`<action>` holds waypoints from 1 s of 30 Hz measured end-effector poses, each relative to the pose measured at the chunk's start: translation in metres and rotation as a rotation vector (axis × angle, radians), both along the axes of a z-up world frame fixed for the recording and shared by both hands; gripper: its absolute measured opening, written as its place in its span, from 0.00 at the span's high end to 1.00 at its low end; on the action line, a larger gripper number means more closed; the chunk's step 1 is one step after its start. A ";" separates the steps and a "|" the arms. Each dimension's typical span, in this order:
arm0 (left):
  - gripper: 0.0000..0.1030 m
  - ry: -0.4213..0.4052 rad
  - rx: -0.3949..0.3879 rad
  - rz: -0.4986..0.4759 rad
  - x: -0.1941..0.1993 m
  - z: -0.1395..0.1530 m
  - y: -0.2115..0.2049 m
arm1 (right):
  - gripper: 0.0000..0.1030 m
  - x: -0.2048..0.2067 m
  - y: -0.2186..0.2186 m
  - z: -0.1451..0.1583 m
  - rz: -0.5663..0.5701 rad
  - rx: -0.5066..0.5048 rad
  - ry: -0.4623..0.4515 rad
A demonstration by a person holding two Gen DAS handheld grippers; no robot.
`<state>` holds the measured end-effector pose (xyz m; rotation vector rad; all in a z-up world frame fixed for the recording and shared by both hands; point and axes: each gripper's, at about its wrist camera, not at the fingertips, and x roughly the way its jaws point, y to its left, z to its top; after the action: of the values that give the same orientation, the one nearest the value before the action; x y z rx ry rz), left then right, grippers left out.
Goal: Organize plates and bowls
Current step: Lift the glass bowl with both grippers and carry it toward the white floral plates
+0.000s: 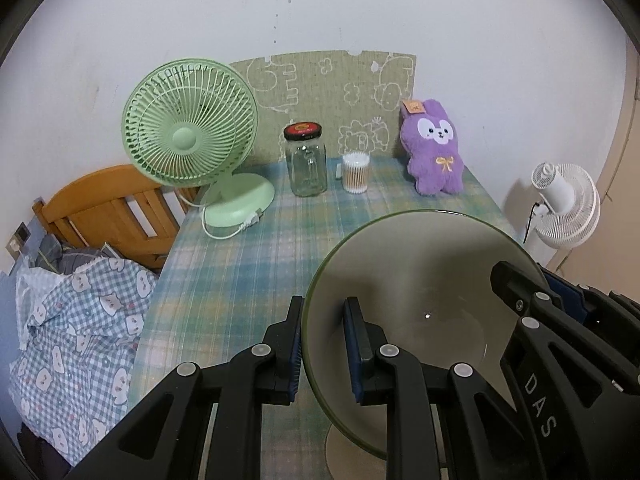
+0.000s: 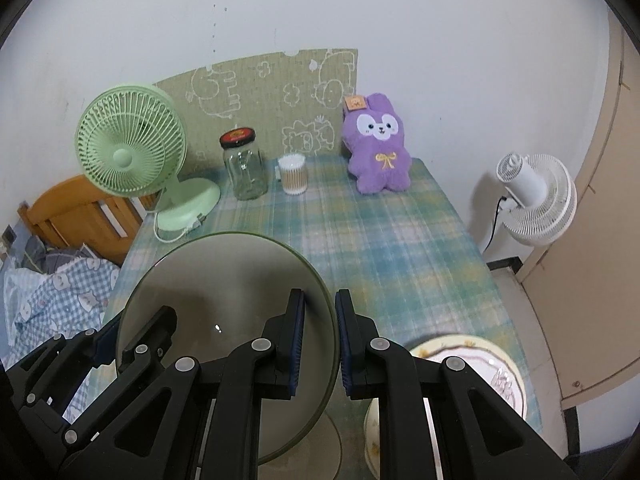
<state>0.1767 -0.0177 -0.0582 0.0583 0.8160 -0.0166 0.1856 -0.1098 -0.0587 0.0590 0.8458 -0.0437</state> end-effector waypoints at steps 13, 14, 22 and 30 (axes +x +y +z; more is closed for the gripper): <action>0.84 0.040 -0.002 -0.007 -0.019 -0.030 0.002 | 0.82 -0.025 0.001 -0.033 -0.015 0.010 0.036; 0.84 0.041 -0.003 -0.008 -0.020 -0.031 0.003 | 0.82 -0.027 0.002 -0.036 -0.016 0.009 0.039; 0.84 0.078 -0.006 -0.008 -0.028 -0.050 0.005 | 0.82 -0.036 0.002 -0.055 -0.020 0.011 0.073; 0.84 0.115 -0.003 -0.007 -0.033 -0.064 0.006 | 0.82 -0.043 0.003 -0.072 -0.022 0.018 0.110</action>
<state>0.1432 -0.0114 -0.1224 0.0579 0.9310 -0.0274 0.1424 -0.1068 -0.1307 0.0838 0.9555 -0.0608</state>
